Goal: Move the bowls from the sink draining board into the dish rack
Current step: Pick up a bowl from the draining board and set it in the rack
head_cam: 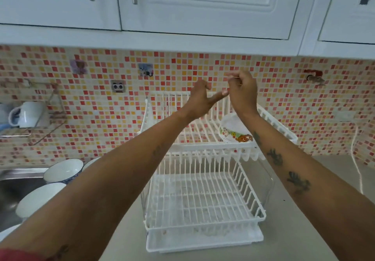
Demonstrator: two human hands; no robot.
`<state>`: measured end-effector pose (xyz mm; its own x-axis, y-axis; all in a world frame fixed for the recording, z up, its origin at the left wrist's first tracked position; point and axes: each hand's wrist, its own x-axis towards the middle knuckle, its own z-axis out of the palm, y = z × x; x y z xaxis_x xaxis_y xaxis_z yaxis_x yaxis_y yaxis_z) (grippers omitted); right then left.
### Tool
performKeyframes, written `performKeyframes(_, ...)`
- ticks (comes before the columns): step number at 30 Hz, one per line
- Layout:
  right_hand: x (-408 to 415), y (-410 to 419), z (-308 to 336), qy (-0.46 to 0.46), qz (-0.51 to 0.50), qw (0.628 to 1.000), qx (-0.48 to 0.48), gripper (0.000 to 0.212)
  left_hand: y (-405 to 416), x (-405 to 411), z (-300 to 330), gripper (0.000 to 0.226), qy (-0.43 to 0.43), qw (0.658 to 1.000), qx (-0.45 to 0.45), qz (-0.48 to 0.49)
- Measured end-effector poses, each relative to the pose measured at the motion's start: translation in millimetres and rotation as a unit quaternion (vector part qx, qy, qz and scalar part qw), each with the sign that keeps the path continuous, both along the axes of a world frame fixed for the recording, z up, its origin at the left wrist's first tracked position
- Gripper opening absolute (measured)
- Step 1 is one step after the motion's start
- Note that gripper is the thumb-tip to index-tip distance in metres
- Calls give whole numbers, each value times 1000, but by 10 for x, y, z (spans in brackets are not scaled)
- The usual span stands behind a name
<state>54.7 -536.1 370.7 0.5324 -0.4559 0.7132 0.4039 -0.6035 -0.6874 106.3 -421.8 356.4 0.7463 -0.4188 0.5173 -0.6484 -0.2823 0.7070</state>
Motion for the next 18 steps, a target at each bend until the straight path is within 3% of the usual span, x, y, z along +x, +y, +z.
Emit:
performKeyframes(3,125,687,183,-94,85,991,46,18,536,-43,129,27,19,979,-199,42)
performKeyframes(6,252,1455,283,-154,176,970,63,17,1139,34,169,25,34,942,-306,134)
performKeyframes(13,459,3189,88,-93,374,917,102,9,2914,59,-124,23,61,869,-380,312)
performKeyframes(18,667,4238,-471,52,457,876,145,19,4200,-63,-617,39,88,819,-396,405)
